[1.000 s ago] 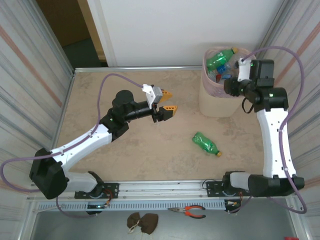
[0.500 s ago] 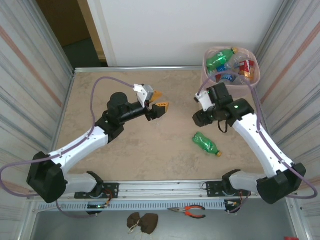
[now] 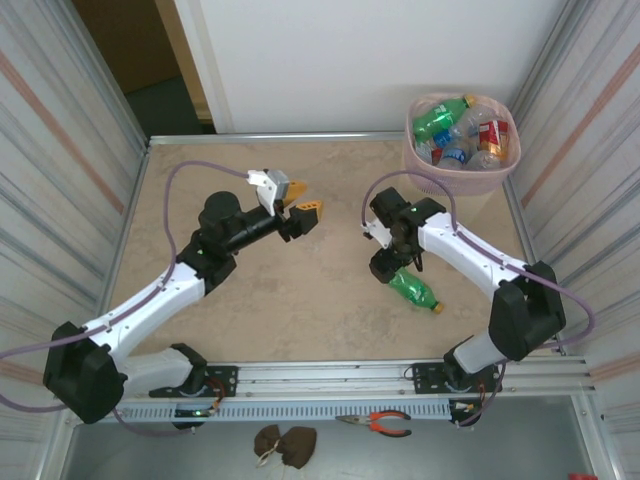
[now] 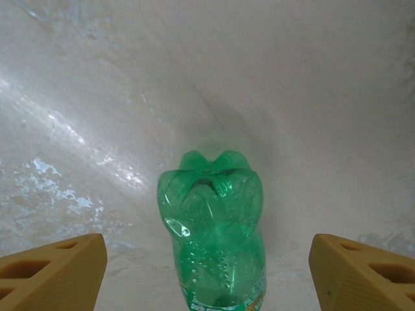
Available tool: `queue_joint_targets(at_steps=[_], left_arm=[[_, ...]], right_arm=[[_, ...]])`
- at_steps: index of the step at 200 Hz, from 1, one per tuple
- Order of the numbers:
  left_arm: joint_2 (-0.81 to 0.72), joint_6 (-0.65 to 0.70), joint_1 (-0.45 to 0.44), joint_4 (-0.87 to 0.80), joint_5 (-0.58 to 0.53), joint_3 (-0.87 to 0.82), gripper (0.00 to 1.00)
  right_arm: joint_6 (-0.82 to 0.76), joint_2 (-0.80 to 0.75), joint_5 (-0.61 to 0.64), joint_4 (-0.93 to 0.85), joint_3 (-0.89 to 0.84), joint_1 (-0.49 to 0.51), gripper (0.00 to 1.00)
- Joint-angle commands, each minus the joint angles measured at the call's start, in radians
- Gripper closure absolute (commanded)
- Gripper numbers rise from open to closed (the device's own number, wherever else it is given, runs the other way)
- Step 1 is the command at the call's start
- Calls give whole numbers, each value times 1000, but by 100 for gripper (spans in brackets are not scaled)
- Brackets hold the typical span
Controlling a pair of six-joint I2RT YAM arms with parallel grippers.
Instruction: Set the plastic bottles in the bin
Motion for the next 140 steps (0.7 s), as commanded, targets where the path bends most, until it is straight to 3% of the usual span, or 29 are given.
queue_joint_targets(at_steps=[1,56,140], left_arm=[[-30,-18,7,-11,-18,-10,34],[-34,-29,12,-15,-24,-11,34],[-74,-36,23,-35,-43,-31,34]], right_arm=[[-14,34,-21,-44,-19,-37,18],[-41,137,-88,-22,-36,-101,17],[-46,264,-123,30,-68,-121,26]])
